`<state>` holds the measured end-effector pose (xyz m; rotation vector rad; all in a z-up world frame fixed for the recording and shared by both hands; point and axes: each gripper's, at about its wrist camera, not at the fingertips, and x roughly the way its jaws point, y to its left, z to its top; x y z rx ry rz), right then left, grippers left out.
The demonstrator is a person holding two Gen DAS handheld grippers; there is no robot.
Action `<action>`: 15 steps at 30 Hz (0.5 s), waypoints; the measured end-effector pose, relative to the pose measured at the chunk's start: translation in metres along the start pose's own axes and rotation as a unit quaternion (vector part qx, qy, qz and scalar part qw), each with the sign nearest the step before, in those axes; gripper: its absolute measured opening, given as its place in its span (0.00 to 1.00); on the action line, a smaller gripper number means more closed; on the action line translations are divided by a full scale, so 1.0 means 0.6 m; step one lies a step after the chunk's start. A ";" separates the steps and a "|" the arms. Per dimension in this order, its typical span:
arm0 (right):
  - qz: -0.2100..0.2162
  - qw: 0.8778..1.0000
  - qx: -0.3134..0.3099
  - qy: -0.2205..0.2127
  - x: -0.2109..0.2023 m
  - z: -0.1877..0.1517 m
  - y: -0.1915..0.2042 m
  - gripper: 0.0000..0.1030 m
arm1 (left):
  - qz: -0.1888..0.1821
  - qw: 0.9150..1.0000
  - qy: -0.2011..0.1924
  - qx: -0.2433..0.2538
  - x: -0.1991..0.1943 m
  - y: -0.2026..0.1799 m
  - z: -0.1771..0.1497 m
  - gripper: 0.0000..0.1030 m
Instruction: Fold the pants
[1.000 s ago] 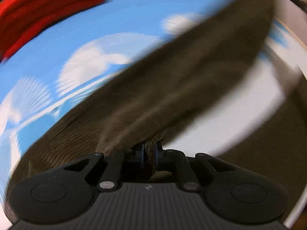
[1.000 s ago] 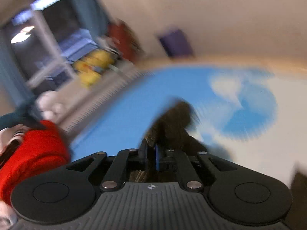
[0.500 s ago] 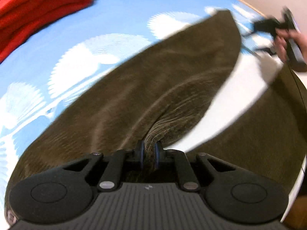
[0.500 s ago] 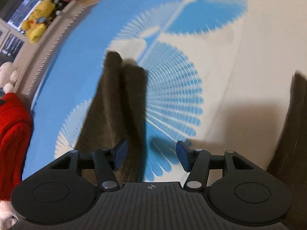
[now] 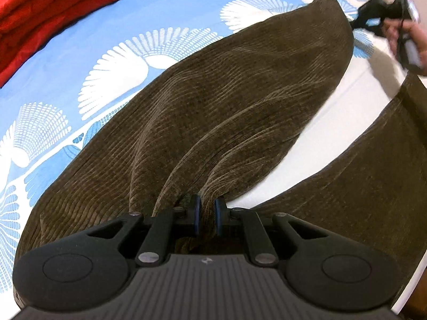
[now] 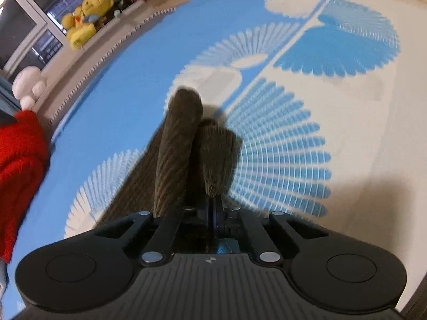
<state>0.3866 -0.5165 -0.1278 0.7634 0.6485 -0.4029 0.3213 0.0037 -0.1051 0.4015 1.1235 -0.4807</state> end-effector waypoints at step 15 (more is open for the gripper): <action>-0.164 0.981 0.100 -0.006 -0.094 0.030 -0.112 0.06 | -0.063 0.995 -0.010 0.073 -0.014 -0.050 -0.020 0.36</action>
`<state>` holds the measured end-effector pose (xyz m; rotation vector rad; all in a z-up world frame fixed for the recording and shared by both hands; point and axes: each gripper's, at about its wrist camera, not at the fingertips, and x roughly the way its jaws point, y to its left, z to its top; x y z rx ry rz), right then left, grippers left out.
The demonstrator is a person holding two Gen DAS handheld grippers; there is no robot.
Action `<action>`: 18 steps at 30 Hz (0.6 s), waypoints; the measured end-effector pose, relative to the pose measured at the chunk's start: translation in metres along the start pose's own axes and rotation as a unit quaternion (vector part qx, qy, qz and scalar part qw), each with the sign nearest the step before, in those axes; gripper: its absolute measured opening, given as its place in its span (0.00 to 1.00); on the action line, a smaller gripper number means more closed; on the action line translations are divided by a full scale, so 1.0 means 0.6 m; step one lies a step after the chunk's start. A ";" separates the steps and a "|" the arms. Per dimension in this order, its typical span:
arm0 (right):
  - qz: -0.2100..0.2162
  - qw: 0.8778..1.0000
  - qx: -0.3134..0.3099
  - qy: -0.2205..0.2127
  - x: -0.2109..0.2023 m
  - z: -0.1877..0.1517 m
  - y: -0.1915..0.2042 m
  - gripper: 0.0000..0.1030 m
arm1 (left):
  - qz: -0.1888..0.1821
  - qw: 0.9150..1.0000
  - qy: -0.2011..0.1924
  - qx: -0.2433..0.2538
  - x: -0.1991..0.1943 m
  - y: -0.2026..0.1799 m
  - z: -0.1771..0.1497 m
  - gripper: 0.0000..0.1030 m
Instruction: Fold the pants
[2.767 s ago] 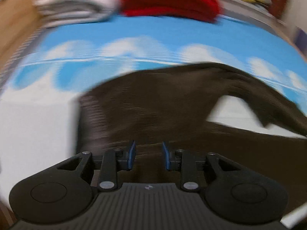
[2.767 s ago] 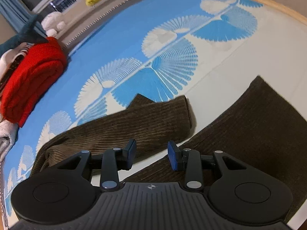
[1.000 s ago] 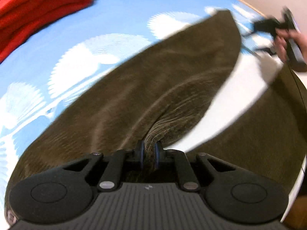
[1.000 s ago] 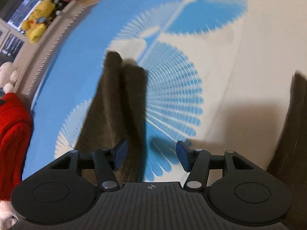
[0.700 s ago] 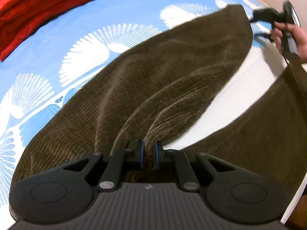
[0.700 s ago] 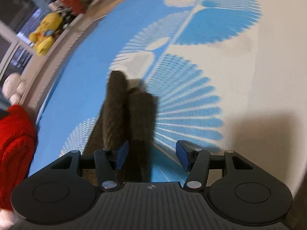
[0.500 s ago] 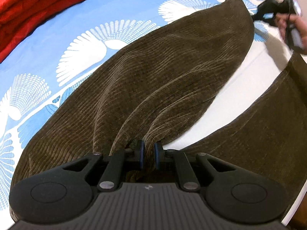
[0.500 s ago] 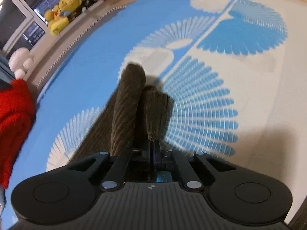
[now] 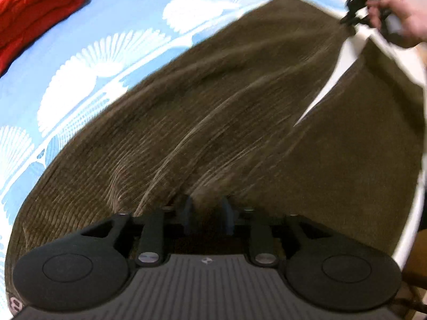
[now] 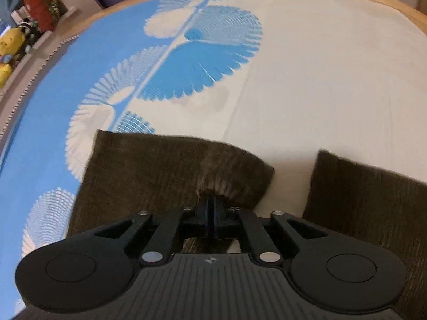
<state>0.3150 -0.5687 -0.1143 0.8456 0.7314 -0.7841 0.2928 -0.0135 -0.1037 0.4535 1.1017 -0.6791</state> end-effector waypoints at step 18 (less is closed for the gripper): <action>0.280 0.911 -0.303 -0.019 -0.325 -0.147 0.153 0.41 | 0.191 0.879 -0.054 -0.433 -0.159 0.359 -0.270 0.73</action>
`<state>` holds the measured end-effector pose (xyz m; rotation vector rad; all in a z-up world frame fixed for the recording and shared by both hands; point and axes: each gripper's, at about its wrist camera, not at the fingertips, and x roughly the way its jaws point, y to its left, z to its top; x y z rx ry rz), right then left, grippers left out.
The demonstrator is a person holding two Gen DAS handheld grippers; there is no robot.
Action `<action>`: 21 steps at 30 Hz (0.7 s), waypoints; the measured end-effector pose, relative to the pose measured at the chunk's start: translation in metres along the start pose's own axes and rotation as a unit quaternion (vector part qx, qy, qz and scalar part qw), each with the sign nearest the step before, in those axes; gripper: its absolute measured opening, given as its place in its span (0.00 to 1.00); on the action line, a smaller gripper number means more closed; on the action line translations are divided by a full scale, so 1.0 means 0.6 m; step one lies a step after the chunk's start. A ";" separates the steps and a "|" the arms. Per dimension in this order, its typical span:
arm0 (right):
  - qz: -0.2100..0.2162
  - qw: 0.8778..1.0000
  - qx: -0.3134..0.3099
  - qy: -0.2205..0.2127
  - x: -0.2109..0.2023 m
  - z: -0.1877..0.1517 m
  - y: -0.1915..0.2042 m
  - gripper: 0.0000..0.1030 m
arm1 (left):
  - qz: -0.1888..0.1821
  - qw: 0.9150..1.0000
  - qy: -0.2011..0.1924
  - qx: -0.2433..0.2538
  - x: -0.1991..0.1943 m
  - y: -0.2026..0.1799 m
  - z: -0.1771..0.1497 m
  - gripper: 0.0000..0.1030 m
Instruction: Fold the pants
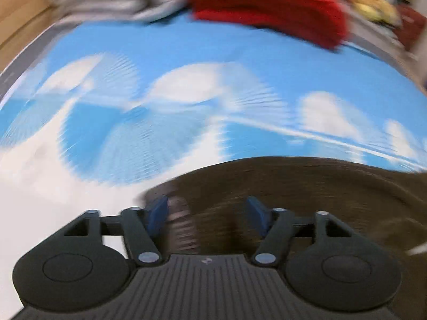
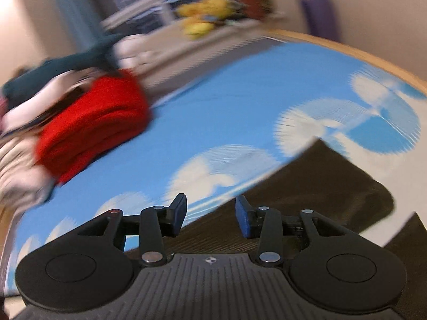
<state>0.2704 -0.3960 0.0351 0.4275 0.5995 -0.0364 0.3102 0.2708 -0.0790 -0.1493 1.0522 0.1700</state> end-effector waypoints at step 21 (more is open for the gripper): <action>-0.101 0.988 -0.116 -0.032 -0.101 -0.112 -0.009 0.42 | 0.039 0.999 0.006 -0.017 0.035 0.021 -0.054 0.29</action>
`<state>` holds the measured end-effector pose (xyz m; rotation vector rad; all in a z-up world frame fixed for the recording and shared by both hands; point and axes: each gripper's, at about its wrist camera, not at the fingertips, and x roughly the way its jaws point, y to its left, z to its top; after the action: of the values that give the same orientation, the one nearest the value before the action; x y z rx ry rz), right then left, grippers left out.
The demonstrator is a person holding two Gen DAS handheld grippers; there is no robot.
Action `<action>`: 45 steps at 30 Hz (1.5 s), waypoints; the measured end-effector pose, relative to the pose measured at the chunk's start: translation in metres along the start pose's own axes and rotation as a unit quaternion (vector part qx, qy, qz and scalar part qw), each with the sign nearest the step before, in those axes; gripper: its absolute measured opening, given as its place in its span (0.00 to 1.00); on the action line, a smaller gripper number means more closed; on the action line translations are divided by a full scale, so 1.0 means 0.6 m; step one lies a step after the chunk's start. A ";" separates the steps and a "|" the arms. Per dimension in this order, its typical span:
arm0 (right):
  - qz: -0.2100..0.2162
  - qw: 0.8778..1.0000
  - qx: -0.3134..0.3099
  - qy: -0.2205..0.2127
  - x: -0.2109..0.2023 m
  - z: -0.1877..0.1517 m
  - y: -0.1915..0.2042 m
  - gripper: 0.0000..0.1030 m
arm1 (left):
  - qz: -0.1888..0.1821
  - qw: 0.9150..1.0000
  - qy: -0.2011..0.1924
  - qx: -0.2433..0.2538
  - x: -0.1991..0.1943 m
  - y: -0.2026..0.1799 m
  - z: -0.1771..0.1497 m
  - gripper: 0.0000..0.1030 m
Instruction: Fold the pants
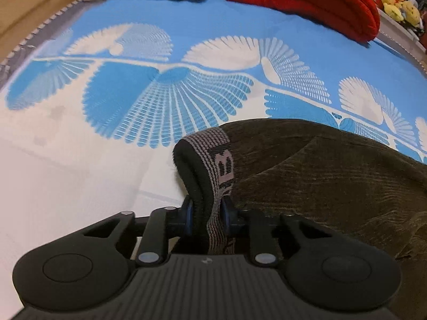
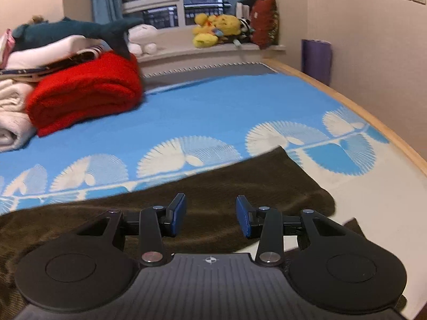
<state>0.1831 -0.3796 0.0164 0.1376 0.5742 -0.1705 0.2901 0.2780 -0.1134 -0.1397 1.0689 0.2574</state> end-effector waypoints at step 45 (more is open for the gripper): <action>0.061 0.997 0.038 0.013 -0.017 -0.024 -0.013 0.02 | -0.005 0.996 -0.091 0.009 -0.125 -0.007 0.026 0.09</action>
<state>0.1658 -0.3835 0.0094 0.2478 0.5832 -0.0716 0.2704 0.2673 -0.0403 -0.1029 0.8887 0.2462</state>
